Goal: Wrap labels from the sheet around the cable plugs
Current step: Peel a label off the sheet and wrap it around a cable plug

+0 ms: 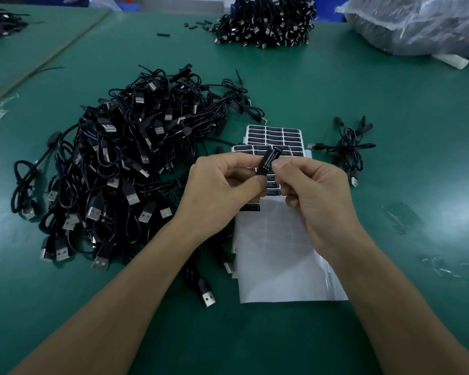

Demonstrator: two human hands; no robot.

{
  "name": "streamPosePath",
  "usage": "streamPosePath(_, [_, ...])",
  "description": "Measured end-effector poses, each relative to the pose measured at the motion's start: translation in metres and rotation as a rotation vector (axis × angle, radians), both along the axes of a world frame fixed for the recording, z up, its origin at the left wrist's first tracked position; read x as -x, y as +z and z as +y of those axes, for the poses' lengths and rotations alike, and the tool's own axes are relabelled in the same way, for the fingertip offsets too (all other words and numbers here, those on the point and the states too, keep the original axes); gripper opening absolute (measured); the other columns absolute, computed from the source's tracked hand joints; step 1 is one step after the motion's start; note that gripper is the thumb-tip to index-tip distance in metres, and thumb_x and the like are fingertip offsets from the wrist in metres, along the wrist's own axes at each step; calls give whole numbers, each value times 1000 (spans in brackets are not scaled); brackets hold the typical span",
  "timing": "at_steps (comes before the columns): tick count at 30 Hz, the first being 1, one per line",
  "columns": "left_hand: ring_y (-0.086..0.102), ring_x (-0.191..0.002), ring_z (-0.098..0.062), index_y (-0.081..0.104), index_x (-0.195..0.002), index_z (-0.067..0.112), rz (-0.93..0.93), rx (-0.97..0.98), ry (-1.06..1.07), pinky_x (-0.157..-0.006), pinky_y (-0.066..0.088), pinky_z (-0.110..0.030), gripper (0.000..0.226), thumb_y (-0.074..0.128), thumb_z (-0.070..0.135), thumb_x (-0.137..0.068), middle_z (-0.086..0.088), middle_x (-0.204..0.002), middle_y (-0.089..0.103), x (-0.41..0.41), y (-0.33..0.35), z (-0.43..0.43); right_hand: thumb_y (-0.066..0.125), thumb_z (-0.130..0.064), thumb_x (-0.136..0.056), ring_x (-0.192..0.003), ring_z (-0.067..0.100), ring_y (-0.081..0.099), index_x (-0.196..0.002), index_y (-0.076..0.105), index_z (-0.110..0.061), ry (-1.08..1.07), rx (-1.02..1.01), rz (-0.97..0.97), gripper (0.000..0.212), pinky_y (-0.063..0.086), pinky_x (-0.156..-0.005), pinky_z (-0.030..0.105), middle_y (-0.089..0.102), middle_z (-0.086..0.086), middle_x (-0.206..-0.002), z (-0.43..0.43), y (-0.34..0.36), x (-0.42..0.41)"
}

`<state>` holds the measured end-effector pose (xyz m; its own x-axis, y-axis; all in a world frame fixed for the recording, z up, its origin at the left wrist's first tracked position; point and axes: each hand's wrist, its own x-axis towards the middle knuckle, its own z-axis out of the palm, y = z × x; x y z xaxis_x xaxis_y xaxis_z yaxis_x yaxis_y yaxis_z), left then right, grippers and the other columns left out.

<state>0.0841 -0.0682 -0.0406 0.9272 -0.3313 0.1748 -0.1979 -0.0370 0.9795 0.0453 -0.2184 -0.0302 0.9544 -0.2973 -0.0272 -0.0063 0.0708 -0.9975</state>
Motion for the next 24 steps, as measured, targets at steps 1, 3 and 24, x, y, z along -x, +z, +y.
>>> streamPosePath(1, [76, -74, -22, 74, -107, 18, 16, 10, -19, -70, 61, -27, 27, 73, -1, -88, -7, -81, 78, 0, 0, 1, 72, -15, -90, -56, 6, 46, -76, 78, -19, -3, 9, -6, 16, 39, -50, 16, 59, -4, -62, 0, 0, 0])
streamPosePath(3, [76, -73, -20, 73, -109, 17, 40, 37, -37, -69, 59, -24, 30, 74, -2, -87, -9, -81, 78, -1, 1, 1, 71, -14, -90, -55, 4, 47, -78, 77, -18, -10, 24, -25, 14, 41, -52, 13, 60, -6, -61, 0, -1, 0])
streamPosePath(24, [77, -71, -18, 74, -96, 25, 68, 94, 13, -64, 59, -21, 28, 78, 1, -84, -5, -77, 78, 1, 1, -1, 71, -10, -91, -45, -4, 54, -80, 74, -17, -42, 164, -147, 13, 41, -49, 6, 60, -19, -50, 9, -5, 0])
